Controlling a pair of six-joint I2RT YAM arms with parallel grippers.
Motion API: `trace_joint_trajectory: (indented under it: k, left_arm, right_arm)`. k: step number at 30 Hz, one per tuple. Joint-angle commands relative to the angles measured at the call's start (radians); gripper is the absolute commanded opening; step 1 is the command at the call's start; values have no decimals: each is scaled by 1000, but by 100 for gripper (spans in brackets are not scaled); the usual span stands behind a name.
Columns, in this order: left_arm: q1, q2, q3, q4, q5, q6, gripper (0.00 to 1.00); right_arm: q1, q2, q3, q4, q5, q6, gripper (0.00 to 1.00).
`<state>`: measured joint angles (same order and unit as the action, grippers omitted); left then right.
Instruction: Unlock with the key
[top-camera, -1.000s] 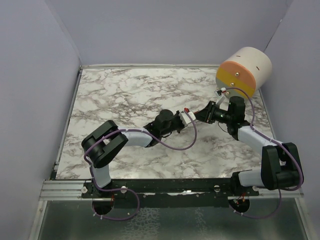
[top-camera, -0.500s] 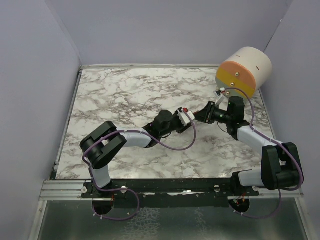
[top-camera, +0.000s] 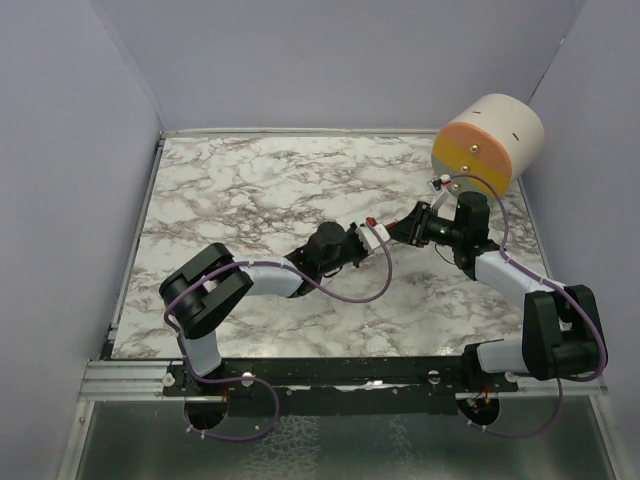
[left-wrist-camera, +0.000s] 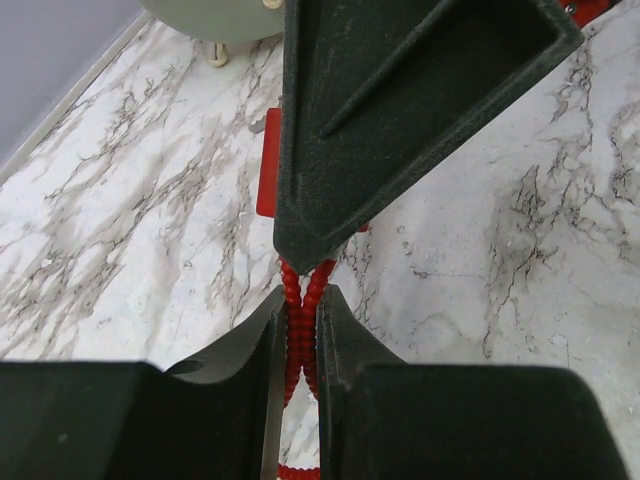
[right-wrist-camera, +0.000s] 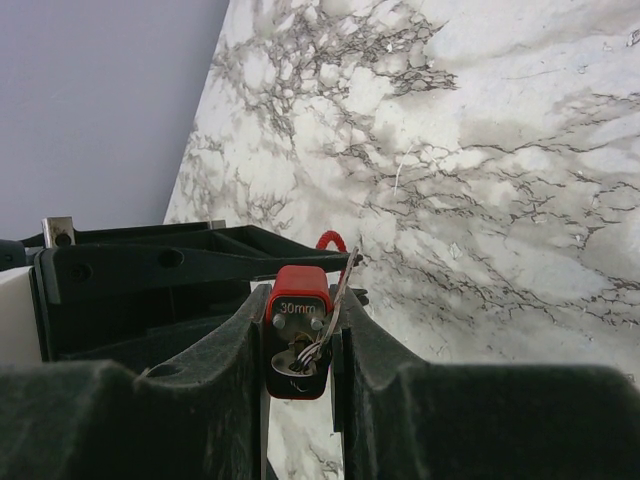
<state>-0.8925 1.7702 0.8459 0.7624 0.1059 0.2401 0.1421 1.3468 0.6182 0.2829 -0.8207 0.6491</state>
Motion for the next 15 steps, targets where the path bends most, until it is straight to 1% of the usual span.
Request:
trace_joint_trajectory:
  k: [1, 2, 3, 5, 9, 10, 11, 12, 15]
  left_arm:
    - [17, -34, -21, 16, -76, -6, 25]
    - [16, -36, -23, 17, -76, -7, 35]
    - [16, -37, -25, 17, -78, -8, 40]
    - [17, -36, -27, 16, -78, -10, 42]
    - [17, -35, -27, 17, -83, -13, 52]
    - [17, -37, -27, 16, -83, -13, 52]
    - [16, -35, -28, 16, -83, -13, 50]
    - [17, -36, -28, 16, -82, -13, 45]
    - [17, -38, -31, 15, -80, -12, 8]
  right_arm:
    - [-7, -11, 26, -14, -6, -14, 1]
    - [-7, -11, 27, -14, -7, -14, 1]
    - [-7, -10, 28, -14, -8, -14, 1]
    - [-9, -9, 29, -14, -9, -14, 1]
    - [-9, -9, 28, -16, -8, -15, 1]
    - [-9, -10, 29, -16, -8, -16, 1]
    - [-9, -10, 29, -16, -8, -16, 1]
    - [-9, -10, 30, -16, -6, -16, 1]
    - [-9, -10, 28, -17, -5, -16, 1]
